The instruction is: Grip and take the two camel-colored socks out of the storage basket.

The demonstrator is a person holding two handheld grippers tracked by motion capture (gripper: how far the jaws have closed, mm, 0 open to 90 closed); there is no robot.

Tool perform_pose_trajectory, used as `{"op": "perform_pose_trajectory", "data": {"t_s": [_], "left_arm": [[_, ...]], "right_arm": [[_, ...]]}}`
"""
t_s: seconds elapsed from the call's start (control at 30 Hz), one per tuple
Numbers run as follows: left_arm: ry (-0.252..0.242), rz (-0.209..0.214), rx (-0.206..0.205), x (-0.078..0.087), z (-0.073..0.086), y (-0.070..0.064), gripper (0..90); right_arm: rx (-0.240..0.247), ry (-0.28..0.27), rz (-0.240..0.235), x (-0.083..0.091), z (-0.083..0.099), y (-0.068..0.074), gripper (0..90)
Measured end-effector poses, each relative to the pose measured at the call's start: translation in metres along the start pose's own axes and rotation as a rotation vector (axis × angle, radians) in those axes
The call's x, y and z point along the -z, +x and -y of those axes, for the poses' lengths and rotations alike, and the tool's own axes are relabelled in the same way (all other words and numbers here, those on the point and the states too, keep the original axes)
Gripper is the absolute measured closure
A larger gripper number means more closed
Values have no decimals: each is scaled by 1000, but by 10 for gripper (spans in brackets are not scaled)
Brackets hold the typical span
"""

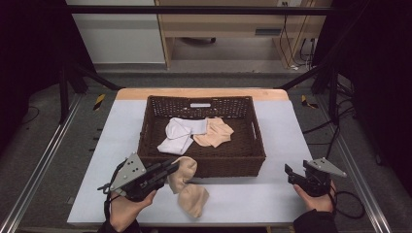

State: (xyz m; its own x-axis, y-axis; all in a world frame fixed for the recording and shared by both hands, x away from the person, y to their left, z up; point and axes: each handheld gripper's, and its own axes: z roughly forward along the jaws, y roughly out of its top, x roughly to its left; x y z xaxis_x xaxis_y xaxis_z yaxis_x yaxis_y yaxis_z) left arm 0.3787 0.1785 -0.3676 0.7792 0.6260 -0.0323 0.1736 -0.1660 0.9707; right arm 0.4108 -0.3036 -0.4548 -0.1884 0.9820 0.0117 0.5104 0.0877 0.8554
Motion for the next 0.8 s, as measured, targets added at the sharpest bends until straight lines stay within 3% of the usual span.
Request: {"op": "perform_pose_trajectory", "data": {"t_s": [0.37, 0.8], "left_arm": [[132, 15, -5, -23, 31, -5, 826], [245, 20, 1, -47, 60, -6, 824]], "right_arm": [[1, 1, -3, 0, 0, 0, 305], [-1, 12, -5, -1, 1, 0, 305]]}}
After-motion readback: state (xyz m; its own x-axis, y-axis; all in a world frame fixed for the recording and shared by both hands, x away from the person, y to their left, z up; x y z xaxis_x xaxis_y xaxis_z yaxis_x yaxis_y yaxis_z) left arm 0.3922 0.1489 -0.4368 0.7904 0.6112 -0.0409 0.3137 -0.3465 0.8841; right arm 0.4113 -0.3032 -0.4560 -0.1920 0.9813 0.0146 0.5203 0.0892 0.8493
